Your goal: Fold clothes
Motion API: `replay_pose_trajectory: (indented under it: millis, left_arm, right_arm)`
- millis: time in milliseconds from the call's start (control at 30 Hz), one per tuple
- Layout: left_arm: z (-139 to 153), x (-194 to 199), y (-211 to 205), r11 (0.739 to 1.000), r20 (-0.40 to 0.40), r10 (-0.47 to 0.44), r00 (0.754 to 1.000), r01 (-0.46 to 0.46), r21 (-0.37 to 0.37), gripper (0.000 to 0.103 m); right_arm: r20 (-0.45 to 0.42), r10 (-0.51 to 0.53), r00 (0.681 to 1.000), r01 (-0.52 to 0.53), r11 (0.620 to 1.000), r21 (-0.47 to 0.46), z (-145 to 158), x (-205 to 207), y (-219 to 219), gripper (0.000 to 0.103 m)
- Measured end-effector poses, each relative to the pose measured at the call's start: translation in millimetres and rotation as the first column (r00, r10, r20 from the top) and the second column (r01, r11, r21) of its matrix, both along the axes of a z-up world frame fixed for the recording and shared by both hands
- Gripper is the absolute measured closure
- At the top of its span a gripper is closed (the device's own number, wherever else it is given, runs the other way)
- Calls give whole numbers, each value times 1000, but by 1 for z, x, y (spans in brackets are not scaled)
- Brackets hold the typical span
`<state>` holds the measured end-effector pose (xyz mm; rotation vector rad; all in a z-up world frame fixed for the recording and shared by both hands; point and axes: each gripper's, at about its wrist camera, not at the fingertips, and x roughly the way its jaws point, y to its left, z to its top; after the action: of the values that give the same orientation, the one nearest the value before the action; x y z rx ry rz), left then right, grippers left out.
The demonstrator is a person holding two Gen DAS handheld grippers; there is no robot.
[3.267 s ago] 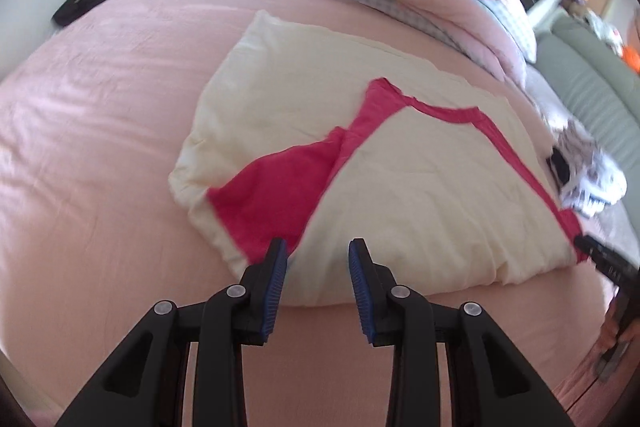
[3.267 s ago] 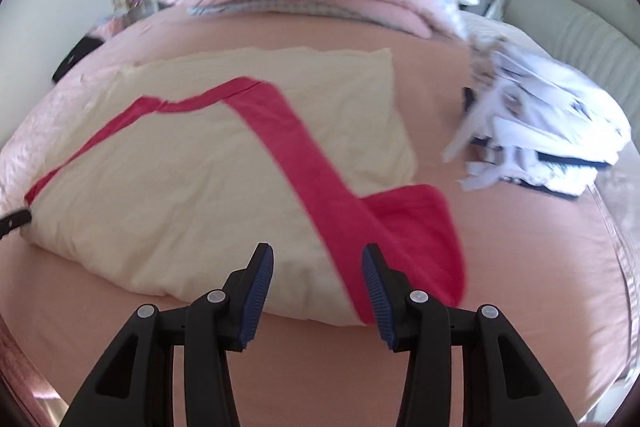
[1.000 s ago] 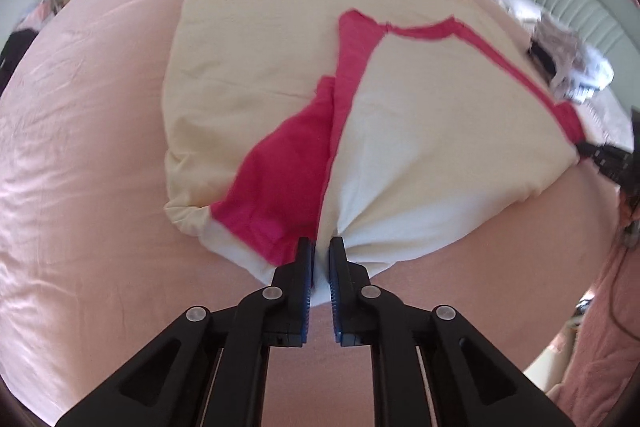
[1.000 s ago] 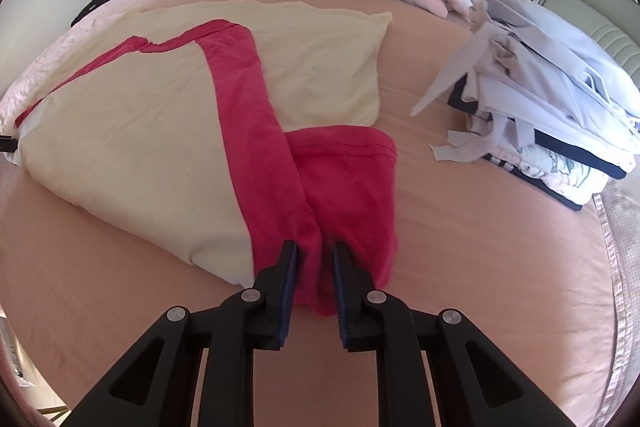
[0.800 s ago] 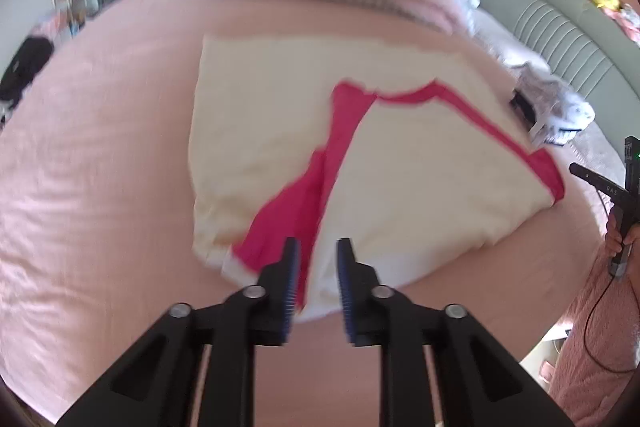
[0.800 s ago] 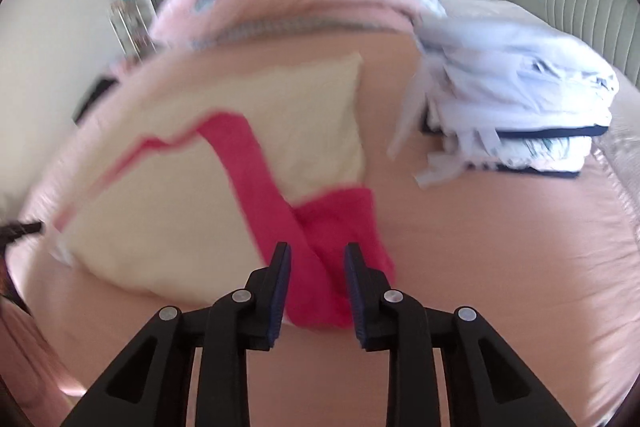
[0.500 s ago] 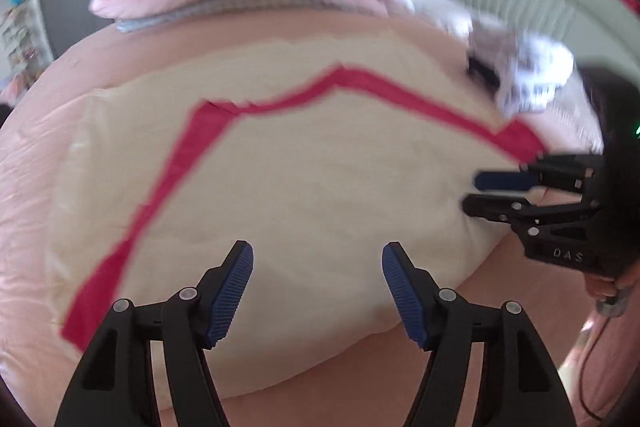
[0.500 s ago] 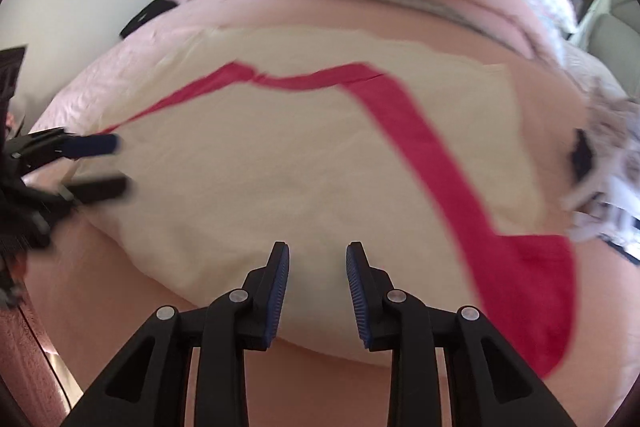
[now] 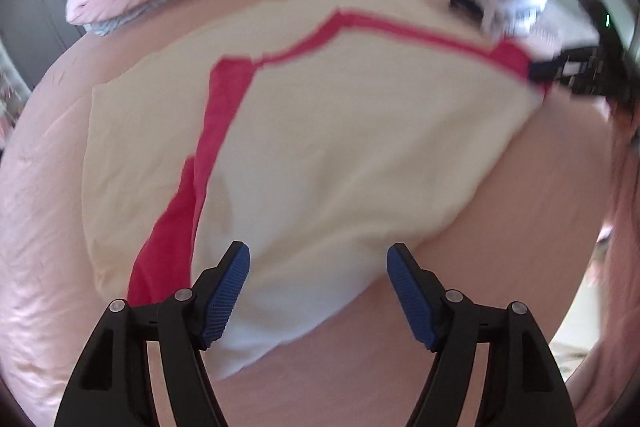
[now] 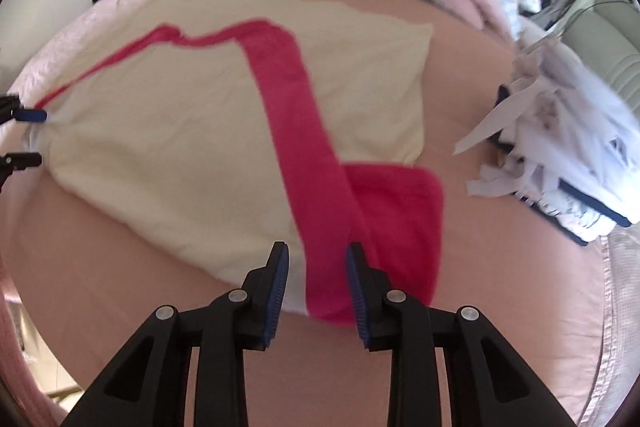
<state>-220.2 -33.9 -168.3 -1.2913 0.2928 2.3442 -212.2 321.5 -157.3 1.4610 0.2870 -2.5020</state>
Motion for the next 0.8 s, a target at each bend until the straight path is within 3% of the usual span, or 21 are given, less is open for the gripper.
replay_pose_trajectory:
  millis: [100, 167, 233, 367, 400, 500, 633, 733, 800]
  left_arm:
    - [-2, -21, 11, 989, -15, 77, 997, -74, 126, 32]
    - [-14, -30, 15, 979, 42, 113, 993, -119, 164, 32]
    - [-30, -34, 15, 988, 90, 113, 989, -122, 99, 33]
    - [-25, -21, -14, 996, 17, 71, 997, -70, -61, 33]
    - [-23, -19, -23, 992, 2, 71, 997, -71, -105, 39]
    - [-16, -26, -44, 968, -17, 182, 983, -182, -174, 40]
    - [3, -12, -15, 994, -36, 110, 993, -109, 23, 39]
    - [-8, -4, 24, 999, -15, 19, 1000, -18, 34, 39]
    - [-23, -1, 26, 999, 18, 33, 999, -33, 17, 36]
  right_arm:
    - [-4, 12, 1000, -12, 995, -94, 2, -7, -21, 74]
    - [35, 40, 999, -37, 996, -85, -16, -16, -41, 73]
    - [72, 68, 995, -63, 995, -73, -33, -24, -59, 73]
    - [53, 113, 992, -116, 992, 46, -31, -11, -35, 73]
    - [62, 105, 992, -109, 993, 54, -28, -8, -23, 76]
    - [90, 29, 996, -39, 994, 106, -19, -5, 7, 75]
    - [22, -51, 998, 50, 997, 54, 4, -6, 2, 71]
    - [34, -18, 999, 19, 999, -26, 4, -5, -17, 71]
    - [80, 11, 997, -13, 1000, 19, -11, 0, -19, 71]
